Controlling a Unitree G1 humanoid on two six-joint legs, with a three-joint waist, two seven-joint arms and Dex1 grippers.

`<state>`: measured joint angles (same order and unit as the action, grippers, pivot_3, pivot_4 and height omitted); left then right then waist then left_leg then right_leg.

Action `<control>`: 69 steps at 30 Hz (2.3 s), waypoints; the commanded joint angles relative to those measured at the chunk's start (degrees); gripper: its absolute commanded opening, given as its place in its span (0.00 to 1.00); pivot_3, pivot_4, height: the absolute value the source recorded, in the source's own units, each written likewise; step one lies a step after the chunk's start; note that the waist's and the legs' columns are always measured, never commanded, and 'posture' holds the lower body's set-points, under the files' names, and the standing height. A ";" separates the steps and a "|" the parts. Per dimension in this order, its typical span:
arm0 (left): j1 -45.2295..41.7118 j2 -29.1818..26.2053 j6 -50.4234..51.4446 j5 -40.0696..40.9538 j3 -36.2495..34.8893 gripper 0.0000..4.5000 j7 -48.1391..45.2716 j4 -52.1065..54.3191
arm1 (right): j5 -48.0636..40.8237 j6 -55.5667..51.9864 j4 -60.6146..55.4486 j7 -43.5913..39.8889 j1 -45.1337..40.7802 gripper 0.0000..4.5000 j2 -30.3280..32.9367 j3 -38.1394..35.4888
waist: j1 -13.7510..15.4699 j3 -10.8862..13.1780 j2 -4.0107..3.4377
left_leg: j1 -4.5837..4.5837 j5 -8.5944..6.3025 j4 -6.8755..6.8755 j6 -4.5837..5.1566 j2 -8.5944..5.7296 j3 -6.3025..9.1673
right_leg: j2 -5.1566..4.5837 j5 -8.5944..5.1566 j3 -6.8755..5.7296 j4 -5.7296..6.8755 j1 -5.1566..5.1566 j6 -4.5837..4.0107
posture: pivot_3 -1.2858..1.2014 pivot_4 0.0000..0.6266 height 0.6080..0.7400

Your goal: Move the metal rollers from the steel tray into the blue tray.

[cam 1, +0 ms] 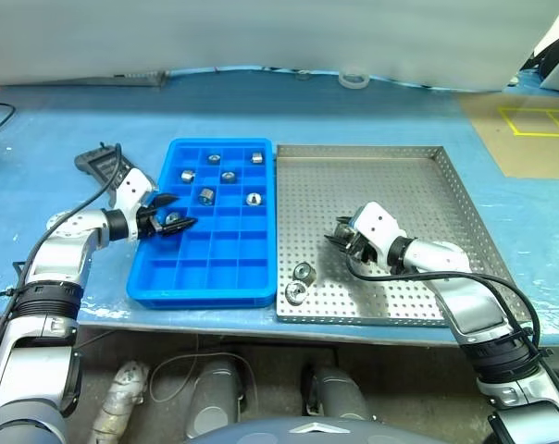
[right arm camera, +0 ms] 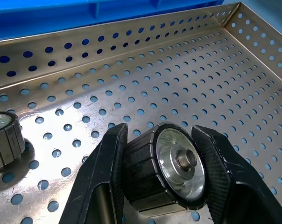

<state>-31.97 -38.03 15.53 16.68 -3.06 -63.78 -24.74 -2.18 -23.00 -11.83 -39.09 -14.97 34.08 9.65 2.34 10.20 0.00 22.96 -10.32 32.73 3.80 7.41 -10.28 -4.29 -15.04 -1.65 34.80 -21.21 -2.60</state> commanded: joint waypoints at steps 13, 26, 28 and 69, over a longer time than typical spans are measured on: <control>-15.41 20.07 20.56 14.71 3.38 0.91 -0.61 5.19 | 0.99 0.65 -9.26 -0.78 -9.43 0.40 1.34 -1.22 | -0.58 0.01 0.02 | 0.09 0.04 0.13 0.26 0.00 0.00 | -0.01 0.00 0.00 -0.01 0.00 0.00 | 0.45 0.24 1.00; -21.42 27.66 23.76 18.44 0.47 0.91 -2.59 -5.39 | 1.89 -0.89 -13.81 -1.13 -11.44 0.40 1.34 -0.33 | -1.53 0.02 0.01 | 0.26 -0.10 0.32 0.51 0.00 -0.01 | -0.04 0.01 -0.06 -0.04 0.01 -0.01 | 0.42 0.24 1.00; -21.69 27.63 24.43 18.96 0.42 0.91 -4.37 -5.21 | 1.99 -1.20 -14.20 -1.24 -10.99 0.40 1.54 -0.35 | -1.57 0.01 0.01 | 0.27 -0.10 0.35 0.51 0.00 -0.01 | -0.04 0.01 -0.05 -0.03 0.01 -0.01 | 0.42 0.24 1.00; -19.16 34.07 24.74 15.22 3.78 0.56 -1.82 -5.08 | 4.29 -0.36 -13.57 -1.93 -11.83 0.40 1.15 1.54 | -1.64 0.02 0.01 | 0.24 -0.13 0.37 0.55 0.00 -0.01 | -0.05 0.01 -0.05 -0.05 0.05 -0.01 | 0.42 0.24 1.00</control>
<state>-50.67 -4.30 40.97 31.70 0.51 -65.47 -31.12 1.96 -24.40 -23.55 -41.42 -25.88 35.34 11.96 0.70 10.22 0.01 23.20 -10.44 33.11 4.36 7.41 -10.29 -4.35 -15.03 -1.69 34.75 -21.16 -2.60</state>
